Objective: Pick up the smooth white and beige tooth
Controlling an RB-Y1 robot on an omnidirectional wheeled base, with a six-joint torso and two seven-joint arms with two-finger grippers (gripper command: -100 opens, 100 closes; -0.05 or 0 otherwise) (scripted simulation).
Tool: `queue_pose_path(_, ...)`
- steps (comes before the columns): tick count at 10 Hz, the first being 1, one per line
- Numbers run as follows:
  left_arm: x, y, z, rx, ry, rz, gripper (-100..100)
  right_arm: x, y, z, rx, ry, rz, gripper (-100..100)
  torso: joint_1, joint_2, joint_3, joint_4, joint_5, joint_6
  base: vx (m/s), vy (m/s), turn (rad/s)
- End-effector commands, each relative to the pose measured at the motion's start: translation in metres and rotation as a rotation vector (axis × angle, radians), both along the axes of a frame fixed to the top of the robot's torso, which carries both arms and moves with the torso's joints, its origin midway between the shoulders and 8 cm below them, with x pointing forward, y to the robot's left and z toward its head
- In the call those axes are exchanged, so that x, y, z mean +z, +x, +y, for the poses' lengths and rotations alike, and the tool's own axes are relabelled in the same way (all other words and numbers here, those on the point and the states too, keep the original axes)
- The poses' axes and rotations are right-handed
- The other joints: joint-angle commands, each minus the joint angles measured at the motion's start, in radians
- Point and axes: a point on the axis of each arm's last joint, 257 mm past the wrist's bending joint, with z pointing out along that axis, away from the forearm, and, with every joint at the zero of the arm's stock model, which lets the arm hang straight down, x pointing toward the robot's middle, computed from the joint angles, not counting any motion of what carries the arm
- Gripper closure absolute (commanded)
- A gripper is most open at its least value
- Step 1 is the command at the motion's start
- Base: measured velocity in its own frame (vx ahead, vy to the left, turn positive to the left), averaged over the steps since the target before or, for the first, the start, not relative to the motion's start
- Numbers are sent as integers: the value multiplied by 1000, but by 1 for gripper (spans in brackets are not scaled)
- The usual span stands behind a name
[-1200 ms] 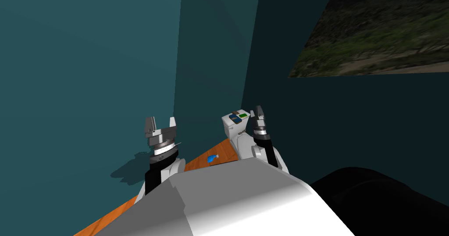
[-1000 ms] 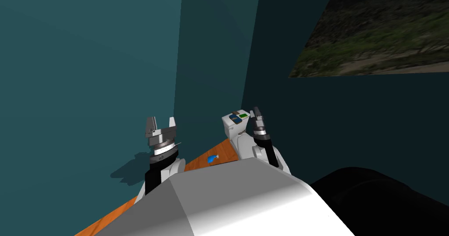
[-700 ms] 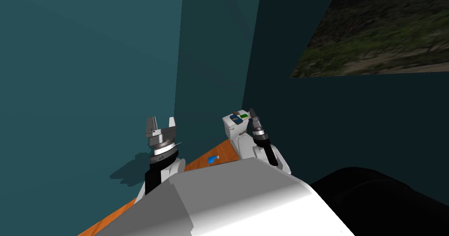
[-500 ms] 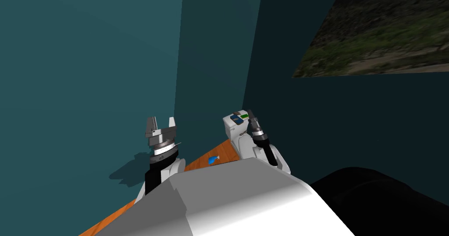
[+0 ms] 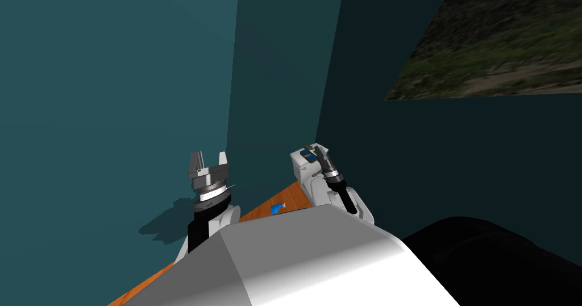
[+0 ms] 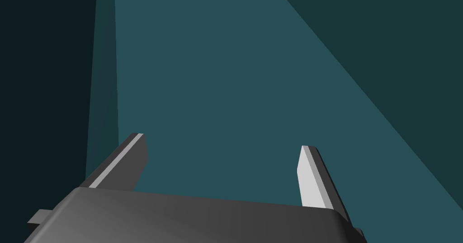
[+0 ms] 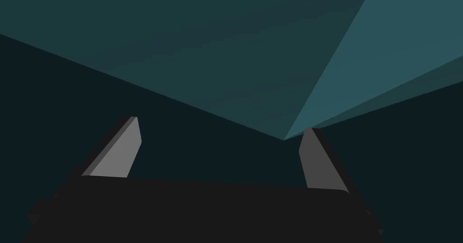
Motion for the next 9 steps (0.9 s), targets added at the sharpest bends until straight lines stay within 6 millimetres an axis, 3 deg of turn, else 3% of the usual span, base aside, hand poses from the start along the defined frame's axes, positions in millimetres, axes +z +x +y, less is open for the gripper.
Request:
queue_pose_path(1,0,0,0,0,0,0,0,-4,1,4,-18,-46,-2,-100,0,0,0,0,0,0,38,29,0)
queue_pose_path(9,0,0,0,0,0,0,0,-45,12,28,-112,-360,-5,-100,0,0,0,0,0,0,41,38,-1)
